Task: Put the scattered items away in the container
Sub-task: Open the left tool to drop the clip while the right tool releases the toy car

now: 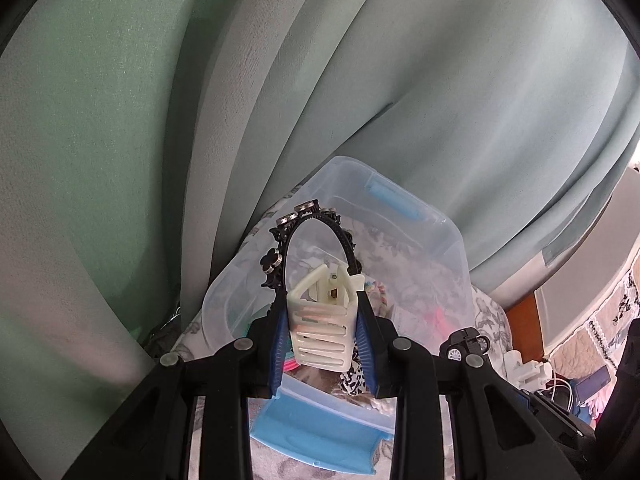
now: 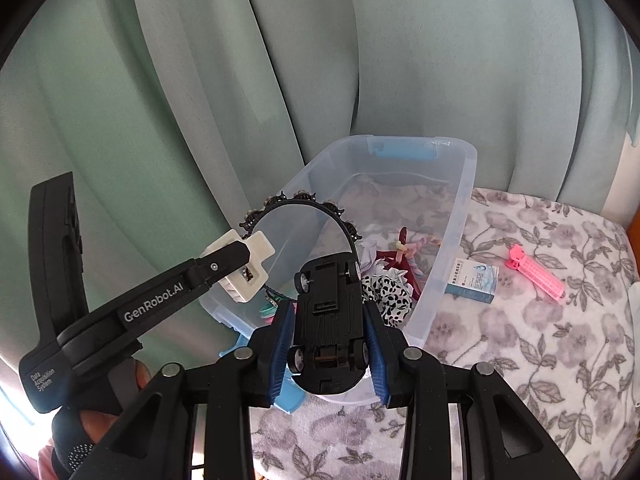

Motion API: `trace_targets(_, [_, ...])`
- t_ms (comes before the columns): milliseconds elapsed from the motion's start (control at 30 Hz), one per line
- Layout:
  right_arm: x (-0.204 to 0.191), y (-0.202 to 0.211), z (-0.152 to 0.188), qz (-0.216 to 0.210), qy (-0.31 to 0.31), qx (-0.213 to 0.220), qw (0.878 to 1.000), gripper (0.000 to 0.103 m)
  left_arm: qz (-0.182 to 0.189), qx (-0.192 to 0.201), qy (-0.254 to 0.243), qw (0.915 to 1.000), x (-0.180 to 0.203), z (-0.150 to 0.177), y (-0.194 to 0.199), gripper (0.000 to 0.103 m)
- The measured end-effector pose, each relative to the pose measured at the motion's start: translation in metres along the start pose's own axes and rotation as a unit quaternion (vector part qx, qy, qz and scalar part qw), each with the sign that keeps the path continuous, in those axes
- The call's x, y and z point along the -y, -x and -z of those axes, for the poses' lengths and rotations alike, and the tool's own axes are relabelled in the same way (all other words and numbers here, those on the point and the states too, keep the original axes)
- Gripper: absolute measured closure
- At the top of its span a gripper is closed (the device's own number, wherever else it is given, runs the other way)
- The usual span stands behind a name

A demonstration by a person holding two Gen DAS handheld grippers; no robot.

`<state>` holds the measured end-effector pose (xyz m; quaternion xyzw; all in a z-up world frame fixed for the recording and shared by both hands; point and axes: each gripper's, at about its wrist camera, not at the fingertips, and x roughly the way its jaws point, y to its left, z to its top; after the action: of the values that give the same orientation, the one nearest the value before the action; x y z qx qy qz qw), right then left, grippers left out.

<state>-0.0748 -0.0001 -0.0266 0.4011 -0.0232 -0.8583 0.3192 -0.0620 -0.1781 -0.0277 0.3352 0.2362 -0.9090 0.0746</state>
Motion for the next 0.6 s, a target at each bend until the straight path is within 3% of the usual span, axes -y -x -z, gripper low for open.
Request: trace_targets(600, [0.012, -0.033, -0.009, -0.006, -0.017, -0.015, 1.000, 0.066, -0.012, -0.005, -0.016, 0.9998, 0.007, 0.001, -0.014, 0.071])
